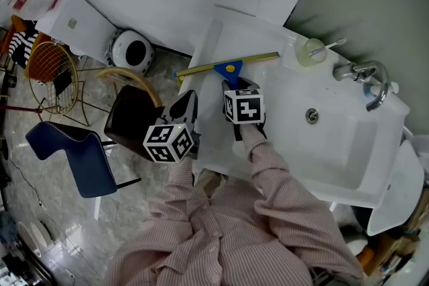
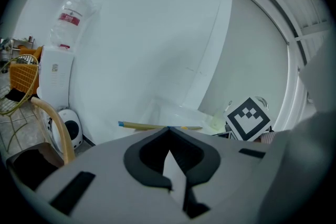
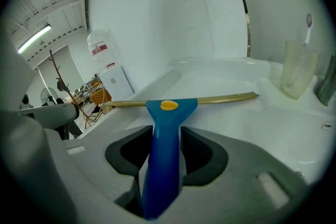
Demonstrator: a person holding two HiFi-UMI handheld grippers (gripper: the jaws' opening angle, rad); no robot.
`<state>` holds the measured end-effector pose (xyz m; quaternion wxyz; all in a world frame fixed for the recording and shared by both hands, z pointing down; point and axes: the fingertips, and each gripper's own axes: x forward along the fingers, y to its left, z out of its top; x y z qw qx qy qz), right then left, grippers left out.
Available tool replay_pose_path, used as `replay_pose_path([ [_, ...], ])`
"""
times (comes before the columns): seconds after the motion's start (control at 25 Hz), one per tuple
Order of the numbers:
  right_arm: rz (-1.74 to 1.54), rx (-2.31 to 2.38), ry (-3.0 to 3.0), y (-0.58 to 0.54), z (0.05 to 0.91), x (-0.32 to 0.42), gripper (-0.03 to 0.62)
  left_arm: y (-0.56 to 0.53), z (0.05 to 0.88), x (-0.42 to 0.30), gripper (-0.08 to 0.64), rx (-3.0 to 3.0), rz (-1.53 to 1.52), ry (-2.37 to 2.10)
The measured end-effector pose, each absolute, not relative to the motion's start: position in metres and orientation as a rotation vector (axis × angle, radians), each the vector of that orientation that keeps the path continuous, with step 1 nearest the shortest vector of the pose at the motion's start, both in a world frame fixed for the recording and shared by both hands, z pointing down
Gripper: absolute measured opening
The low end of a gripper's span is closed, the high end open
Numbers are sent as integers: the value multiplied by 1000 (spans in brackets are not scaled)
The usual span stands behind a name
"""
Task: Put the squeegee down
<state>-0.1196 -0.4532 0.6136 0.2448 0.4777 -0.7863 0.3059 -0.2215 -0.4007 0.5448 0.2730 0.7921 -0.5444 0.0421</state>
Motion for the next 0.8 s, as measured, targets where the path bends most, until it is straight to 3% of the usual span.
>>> replay_pose_path([
  [0.8,667,1432,-2220,-442,573,-103,170,-386,519,-210,2,2214,84,-1441],
])
